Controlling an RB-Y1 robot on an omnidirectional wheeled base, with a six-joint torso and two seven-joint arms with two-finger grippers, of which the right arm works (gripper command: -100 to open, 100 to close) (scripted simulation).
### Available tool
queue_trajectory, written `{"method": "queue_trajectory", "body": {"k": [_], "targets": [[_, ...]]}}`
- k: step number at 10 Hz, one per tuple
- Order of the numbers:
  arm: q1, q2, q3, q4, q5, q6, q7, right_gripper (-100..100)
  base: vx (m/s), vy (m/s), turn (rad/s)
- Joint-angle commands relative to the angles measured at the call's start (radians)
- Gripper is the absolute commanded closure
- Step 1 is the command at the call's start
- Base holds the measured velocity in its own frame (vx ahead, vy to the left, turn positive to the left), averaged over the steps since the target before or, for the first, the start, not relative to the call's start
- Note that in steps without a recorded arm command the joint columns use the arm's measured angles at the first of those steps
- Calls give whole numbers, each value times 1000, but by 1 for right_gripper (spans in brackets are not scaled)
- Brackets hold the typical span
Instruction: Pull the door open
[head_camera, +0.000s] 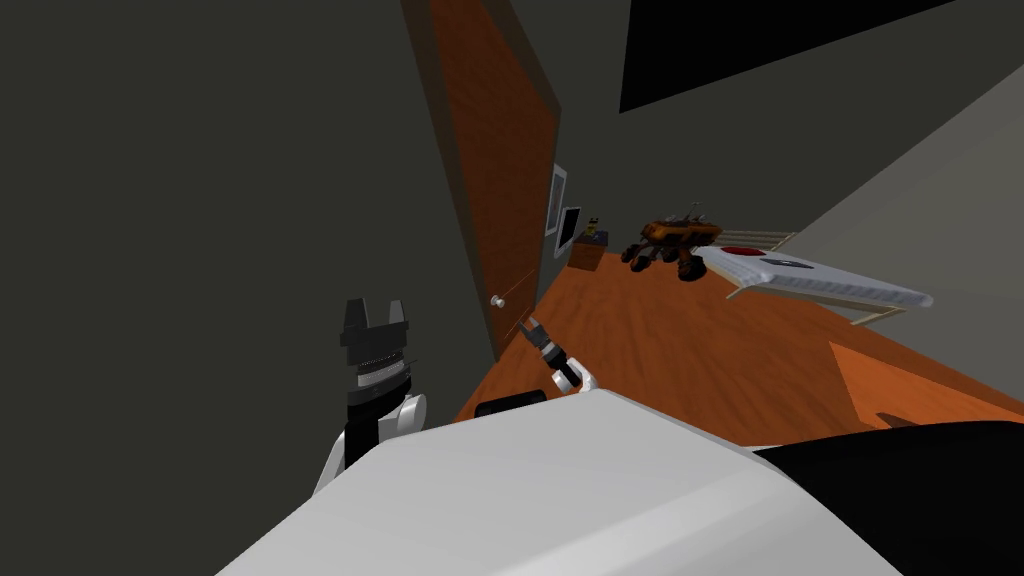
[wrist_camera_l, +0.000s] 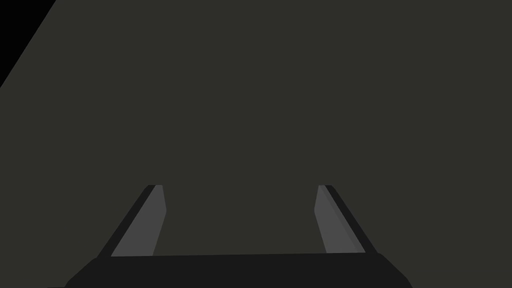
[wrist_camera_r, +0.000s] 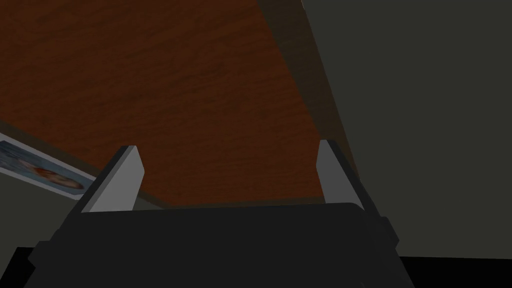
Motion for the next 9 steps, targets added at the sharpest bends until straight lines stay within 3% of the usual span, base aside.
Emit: {"method": "queue_trajectory", "body": {"k": [1,7,9], "targets": [[-20,-6,9,46,11,-13,33,-100,89,-29,33],[-87,-24,43,209,49,-60,147,-100,95,-19,28],[-98,-27,48,234,55,-68,165,-100,78,-23,18]]}}
